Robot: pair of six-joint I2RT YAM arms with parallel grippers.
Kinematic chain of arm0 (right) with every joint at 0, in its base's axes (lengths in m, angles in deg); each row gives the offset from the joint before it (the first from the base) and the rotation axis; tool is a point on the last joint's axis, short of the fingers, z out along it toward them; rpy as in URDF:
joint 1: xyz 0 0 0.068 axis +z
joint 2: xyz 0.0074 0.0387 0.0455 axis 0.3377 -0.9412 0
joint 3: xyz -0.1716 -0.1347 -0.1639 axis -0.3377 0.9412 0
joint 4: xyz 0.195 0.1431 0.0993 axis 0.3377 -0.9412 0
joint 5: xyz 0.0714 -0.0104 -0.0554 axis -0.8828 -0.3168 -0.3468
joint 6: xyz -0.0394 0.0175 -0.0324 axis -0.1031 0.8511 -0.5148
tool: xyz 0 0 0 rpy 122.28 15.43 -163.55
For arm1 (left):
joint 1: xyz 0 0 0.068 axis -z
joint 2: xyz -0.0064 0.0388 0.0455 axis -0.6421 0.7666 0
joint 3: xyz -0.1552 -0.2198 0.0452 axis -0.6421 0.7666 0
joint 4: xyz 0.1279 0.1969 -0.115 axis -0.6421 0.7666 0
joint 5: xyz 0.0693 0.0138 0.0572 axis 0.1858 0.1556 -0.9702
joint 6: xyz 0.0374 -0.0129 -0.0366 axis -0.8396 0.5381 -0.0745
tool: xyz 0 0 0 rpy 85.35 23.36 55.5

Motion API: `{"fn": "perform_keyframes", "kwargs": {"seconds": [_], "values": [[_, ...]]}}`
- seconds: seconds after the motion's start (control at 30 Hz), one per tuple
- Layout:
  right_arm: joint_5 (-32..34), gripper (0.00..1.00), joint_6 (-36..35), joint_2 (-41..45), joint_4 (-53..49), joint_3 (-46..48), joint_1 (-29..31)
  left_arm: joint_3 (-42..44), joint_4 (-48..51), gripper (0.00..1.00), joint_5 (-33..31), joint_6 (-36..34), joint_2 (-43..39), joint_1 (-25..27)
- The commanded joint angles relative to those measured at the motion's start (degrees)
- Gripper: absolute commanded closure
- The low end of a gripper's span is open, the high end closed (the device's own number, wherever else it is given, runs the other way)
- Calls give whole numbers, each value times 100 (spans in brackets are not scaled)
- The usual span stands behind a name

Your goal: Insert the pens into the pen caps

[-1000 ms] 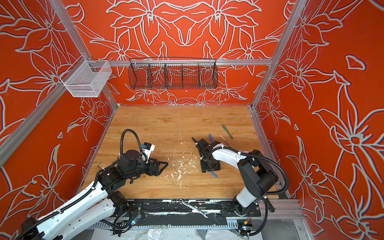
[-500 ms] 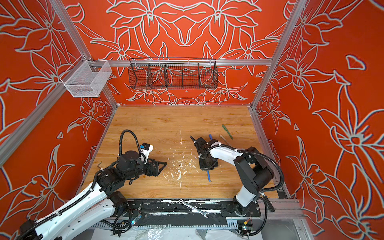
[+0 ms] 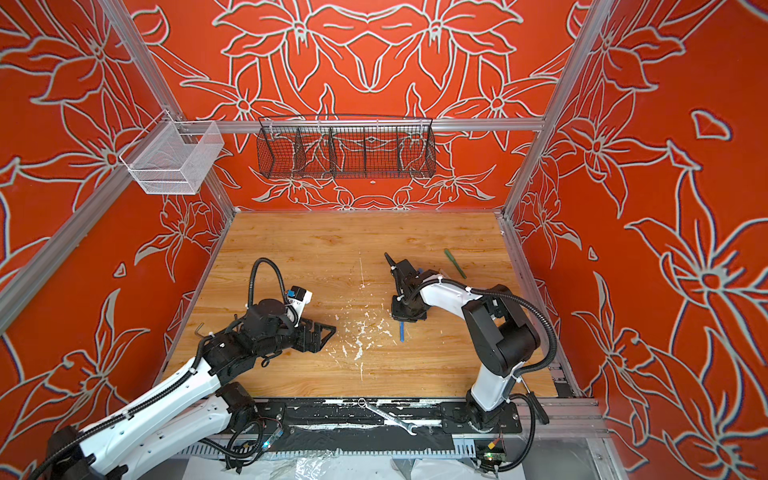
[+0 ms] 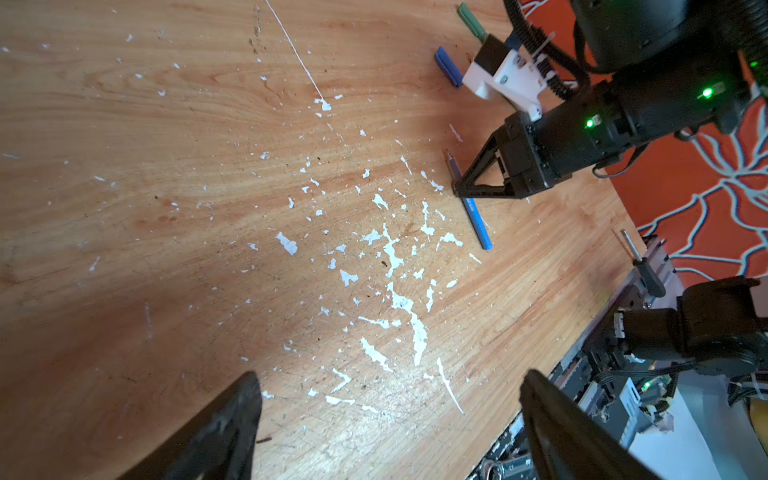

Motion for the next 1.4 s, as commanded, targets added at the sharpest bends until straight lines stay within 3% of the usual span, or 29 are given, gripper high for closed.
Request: {"fn": "perform_keyframes", "kwargs": {"seconds": [0.0, 0.13, 0.2, 0.33, 0.47, 1.0, 1.2, 1.37], "values": [[-102, 71, 219, 75, 225, 268, 6, -47, -253, 3, 290, -64, 212, 12], [-277, 52, 195, 544, 190, 510, 10, -101, -282, 3, 335, -141, 332, 20], [-351, 50, 132, 769, 67, 615, 31, -128, -335, 3, 348, -177, 406, 20], [-471, 50, 121, 1188, -137, 953, 113, -186, -550, 3, 416, -137, 686, 24], [-779, 53, 319, 1427, 277, 1401, 246, -251, -697, 3, 436, -76, 891, 20], [-1328, 55, 632, 943, 1500, 1446, 815, -663, -457, 3, -29, -214, 974, 20], [-495, 53, 432, 1948, 476, 1263, 492, -705, -823, 3, 399, -439, 1638, 28], [-292, 50, 177, 3184, 62, 1453, -431, -1348, -696, 0, 614, -1048, 2717, 243]]}}
